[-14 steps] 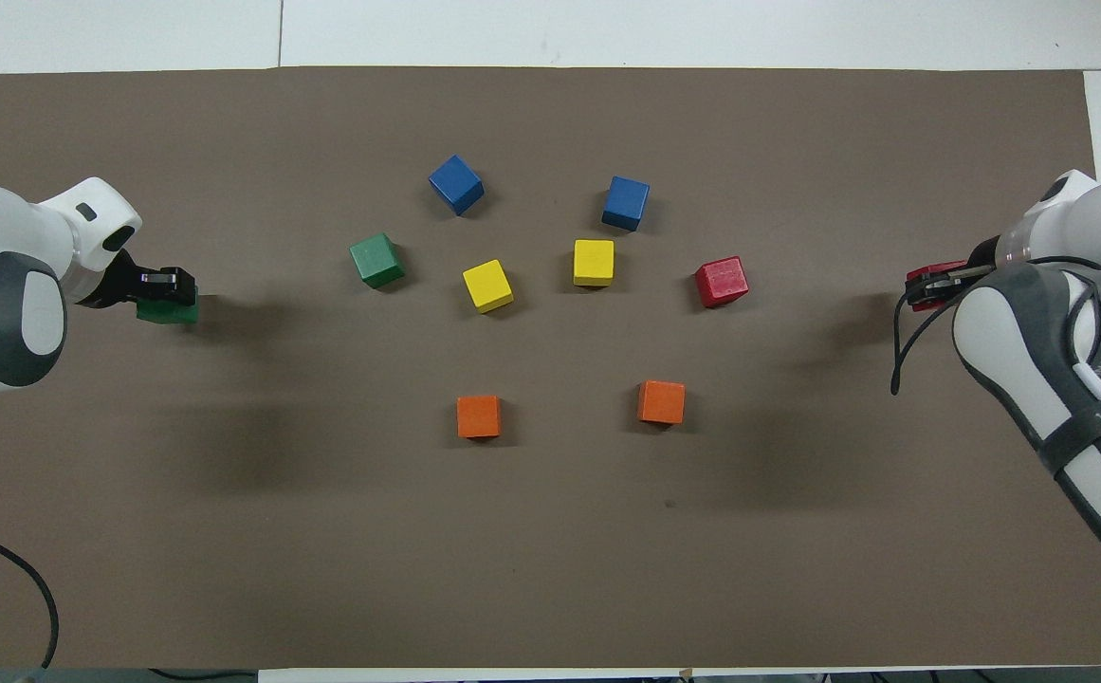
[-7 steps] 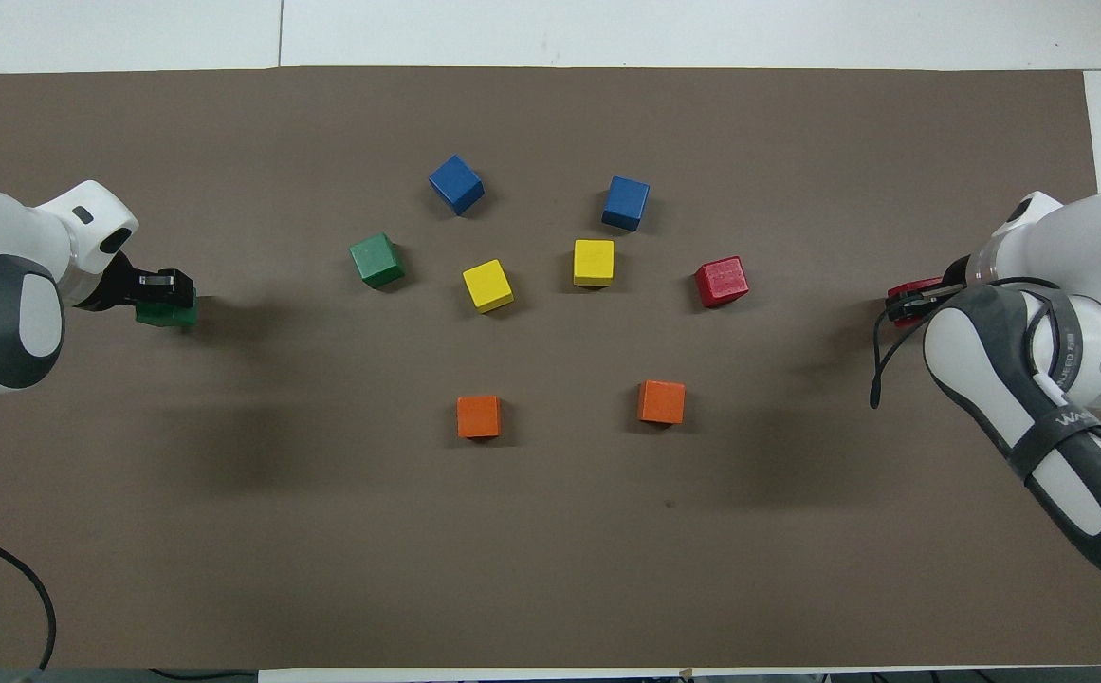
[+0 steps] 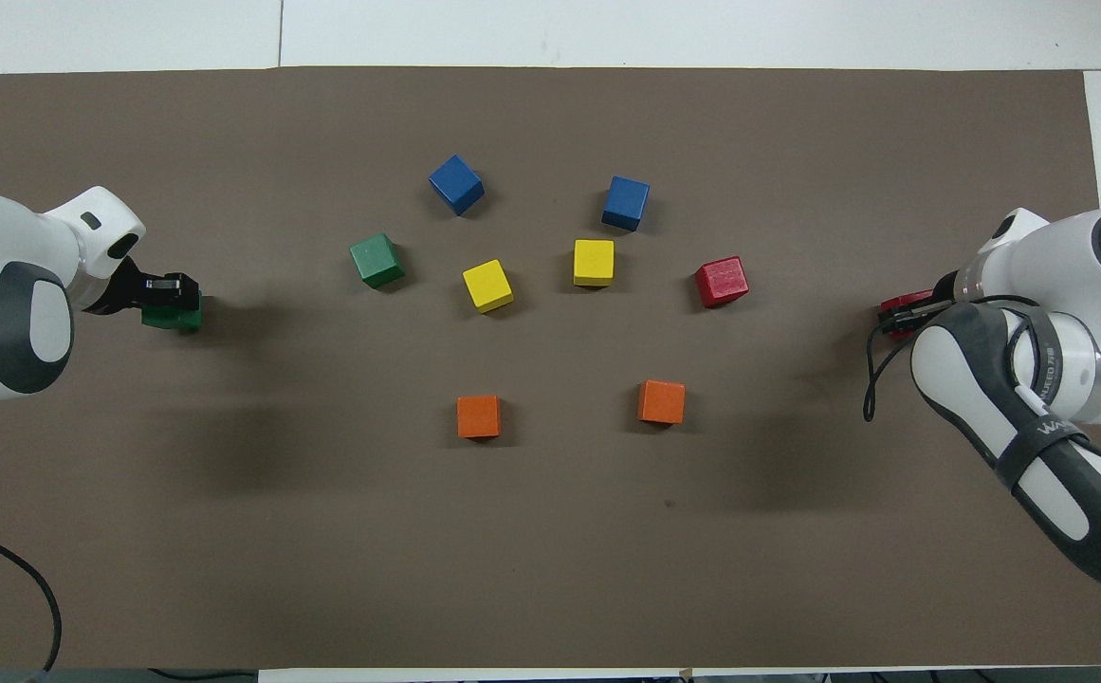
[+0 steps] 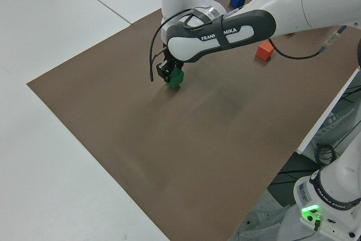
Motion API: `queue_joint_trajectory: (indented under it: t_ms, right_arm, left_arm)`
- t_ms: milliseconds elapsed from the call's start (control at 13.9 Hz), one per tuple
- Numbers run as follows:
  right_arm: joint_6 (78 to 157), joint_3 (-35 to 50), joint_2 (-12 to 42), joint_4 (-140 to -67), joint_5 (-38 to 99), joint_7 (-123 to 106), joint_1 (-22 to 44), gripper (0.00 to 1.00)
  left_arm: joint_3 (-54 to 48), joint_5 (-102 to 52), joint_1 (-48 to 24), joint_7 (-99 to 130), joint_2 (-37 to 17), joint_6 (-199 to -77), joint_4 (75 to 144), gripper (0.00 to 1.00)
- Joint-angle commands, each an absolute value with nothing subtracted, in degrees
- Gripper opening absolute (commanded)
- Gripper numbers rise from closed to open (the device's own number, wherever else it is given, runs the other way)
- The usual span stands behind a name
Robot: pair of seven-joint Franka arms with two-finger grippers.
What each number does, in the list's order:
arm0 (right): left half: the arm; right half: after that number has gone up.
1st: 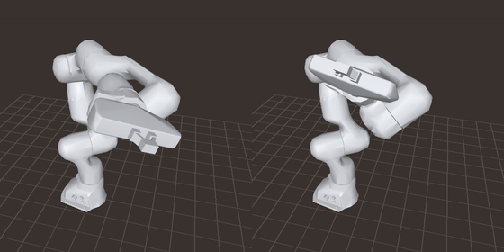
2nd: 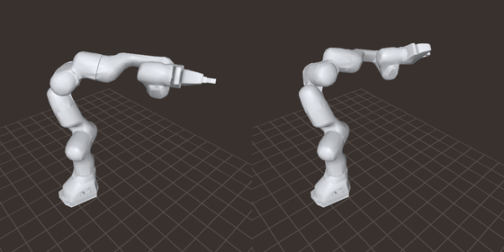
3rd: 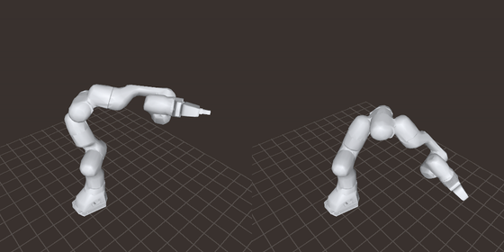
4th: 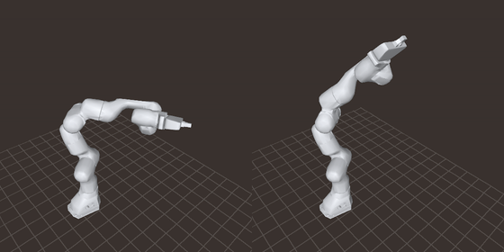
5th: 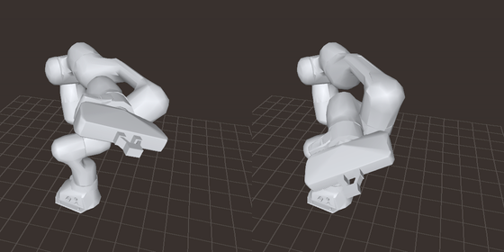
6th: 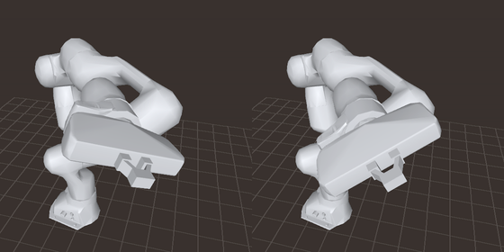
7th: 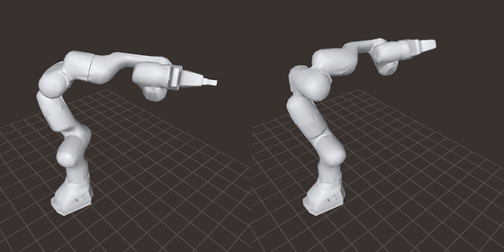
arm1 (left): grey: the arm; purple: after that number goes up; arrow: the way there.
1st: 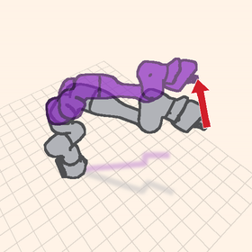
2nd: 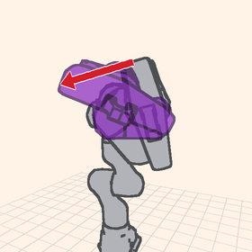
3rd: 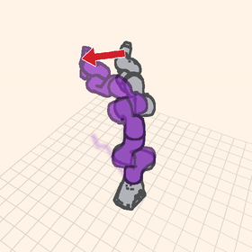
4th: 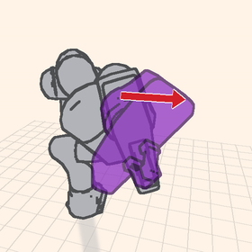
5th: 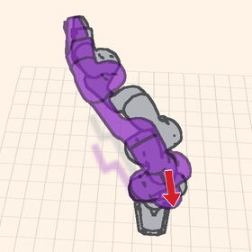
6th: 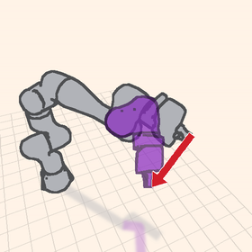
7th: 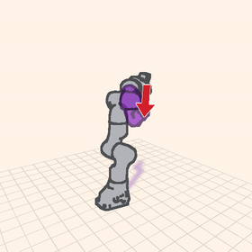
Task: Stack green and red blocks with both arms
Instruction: 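Release the green block with the left gripper while the right gripper releases red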
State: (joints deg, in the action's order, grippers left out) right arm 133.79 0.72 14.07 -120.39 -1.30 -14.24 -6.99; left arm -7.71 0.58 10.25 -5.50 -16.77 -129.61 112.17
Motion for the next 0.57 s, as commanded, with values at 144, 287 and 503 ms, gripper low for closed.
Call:
queue_joint_trajectory:
  t_ms: [144,287,503]
  right_arm:
    - [135.2,0.8,13.5,-121.5,-1.7,-12.4,-7.1,0.00]
    - [135.2,0.9,13.5,-121.6,-1.7,-12.0,-7.2,0.00]
    - [135.2,0.9,13.5,-121.6,-1.7,-12.0,-7.2,0.00]
  left_arm:
    - [-7.8,-0.1,10.8,-5.2,-16.5,-133.1,114.0,1.00]
    - [-7.8,-0.1,10.9,-5.3,-16.5,-133.2,114.0,1.00]
    - [-7.8,-0.1,10.1,-5.2,-16.5,-132.5,111.5,1.00]
